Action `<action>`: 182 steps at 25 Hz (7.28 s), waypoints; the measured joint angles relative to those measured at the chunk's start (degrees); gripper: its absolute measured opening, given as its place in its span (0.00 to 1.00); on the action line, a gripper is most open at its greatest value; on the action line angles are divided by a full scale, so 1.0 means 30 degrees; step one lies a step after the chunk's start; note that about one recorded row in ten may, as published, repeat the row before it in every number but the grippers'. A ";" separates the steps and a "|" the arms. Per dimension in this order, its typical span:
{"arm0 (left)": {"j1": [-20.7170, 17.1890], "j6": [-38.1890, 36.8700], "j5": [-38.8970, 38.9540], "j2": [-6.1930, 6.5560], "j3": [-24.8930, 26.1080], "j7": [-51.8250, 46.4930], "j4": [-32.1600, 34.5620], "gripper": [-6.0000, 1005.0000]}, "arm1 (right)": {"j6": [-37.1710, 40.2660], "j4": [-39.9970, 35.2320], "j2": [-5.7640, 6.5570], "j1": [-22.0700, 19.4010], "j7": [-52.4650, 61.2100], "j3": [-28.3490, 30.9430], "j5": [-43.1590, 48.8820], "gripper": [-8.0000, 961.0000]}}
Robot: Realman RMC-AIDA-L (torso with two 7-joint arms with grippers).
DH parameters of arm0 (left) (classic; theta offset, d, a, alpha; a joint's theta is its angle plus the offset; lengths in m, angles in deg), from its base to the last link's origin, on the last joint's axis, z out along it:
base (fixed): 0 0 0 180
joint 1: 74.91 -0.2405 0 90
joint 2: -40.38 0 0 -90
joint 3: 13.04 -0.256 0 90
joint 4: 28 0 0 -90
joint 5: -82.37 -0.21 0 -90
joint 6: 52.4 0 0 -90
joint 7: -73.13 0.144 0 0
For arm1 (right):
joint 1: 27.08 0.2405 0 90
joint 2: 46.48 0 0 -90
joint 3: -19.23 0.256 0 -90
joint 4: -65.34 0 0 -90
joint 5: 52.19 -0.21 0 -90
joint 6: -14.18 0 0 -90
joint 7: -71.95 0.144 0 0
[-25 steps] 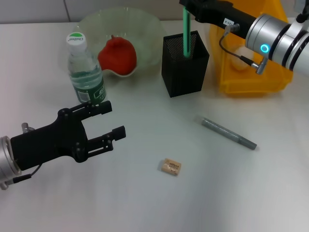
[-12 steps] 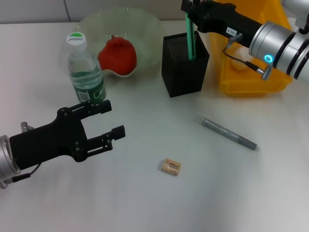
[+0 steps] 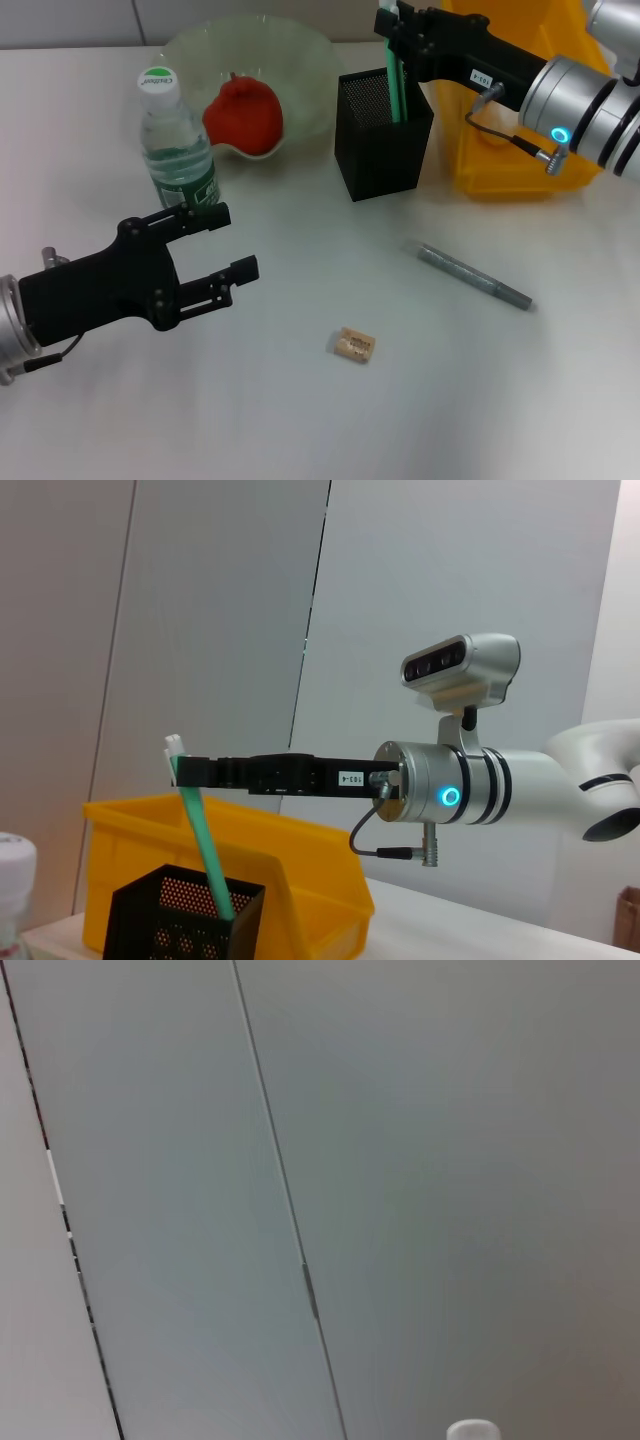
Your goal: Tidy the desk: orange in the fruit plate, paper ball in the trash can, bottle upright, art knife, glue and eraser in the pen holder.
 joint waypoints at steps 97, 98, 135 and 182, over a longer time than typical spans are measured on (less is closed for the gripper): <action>0.0055 -0.0383 -0.0435 0.0077 -0.0279 0.0306 -0.0043 0.72 | 1.2211 -0.7380 0.1623 -0.3795 0.4734 -0.1860 1.1513 0.80; 0.0062 -0.0382 -0.0439 0.0077 -0.0315 0.0305 -0.0042 0.72 | 1.2210 -0.7381 0.1630 -0.3771 0.4785 -0.1907 1.1556 0.80; -0.0903 -0.0345 -0.0324 0.1447 -0.2870 0.0132 0.0838 0.72 | 1.2273 -1.1975 0.0101 0.1159 1.2447 -0.5722 1.8460 0.79; -0.3120 -0.1416 -0.2218 0.1808 -0.1207 0.0394 0.0836 0.72 | 0.8447 -0.9950 0.0060 0.1034 1.1949 -0.8384 1.7459 0.79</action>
